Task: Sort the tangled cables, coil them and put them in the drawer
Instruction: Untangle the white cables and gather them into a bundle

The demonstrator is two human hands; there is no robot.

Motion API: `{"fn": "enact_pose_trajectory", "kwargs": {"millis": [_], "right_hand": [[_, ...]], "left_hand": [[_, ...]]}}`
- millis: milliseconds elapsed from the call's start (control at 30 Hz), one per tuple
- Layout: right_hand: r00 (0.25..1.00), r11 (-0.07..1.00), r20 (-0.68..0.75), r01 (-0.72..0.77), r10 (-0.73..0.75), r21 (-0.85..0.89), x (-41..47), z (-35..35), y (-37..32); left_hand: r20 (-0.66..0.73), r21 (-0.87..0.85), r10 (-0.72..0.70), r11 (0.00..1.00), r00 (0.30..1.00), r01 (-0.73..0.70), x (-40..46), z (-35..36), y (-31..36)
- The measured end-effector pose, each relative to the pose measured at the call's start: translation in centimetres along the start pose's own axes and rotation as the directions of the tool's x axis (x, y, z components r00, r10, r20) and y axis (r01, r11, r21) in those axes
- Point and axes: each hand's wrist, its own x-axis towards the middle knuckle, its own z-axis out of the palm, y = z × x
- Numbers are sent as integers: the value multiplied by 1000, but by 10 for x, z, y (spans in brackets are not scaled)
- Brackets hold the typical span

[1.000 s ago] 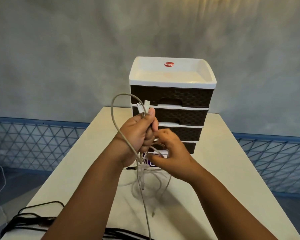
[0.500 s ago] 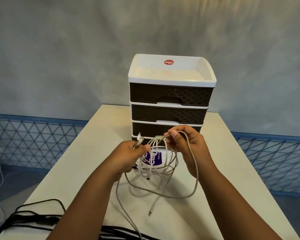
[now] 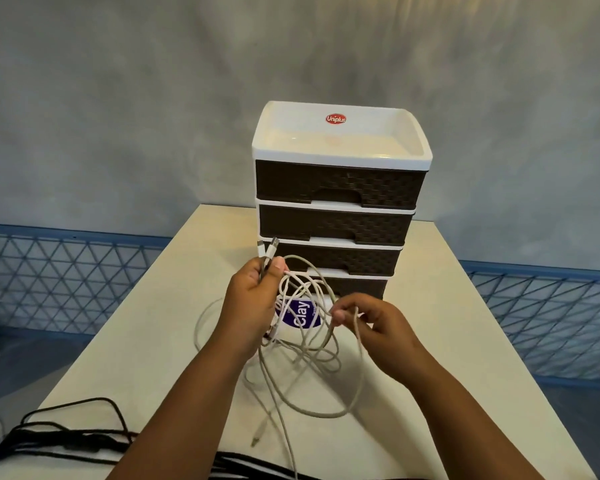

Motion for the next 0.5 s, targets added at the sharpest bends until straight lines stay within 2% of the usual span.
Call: {"fn": "enact_pose_trajectory", "kwargs": {"millis": [133,167,233,300,367,467,500], "right_hand": [[980,991,182,-96,77,95,-2,-12,-5],[983,983,155,-119,96,143,-2,-15,-7],[987,943,-16,-148,160,298,1,-20,-11],[952,904,-181,-160,248,397,8,-22,-18],[952,924,-193,-159,237,349,14,-21,-26],[988,960,-9,-148,154,236,22,-14,-34],[989,973,-1,-145,148,177,23,-11,-36]], "left_hand": [[-22,-2,2,1000,1000,-2,5,-1,0],[-21,9,6,1000,1000,-6,7,-3,-2],[-10,28,11,1000,1000,-11,9,-4,-1],[7,32,18,999,1000,-18,8,-3,-1],[36,13,39,999,999,-40,6,1,1],[48,-23,72,997,996,-71,1,5,8],[25,-9,93,996,995,-93,2,4,10]]}}
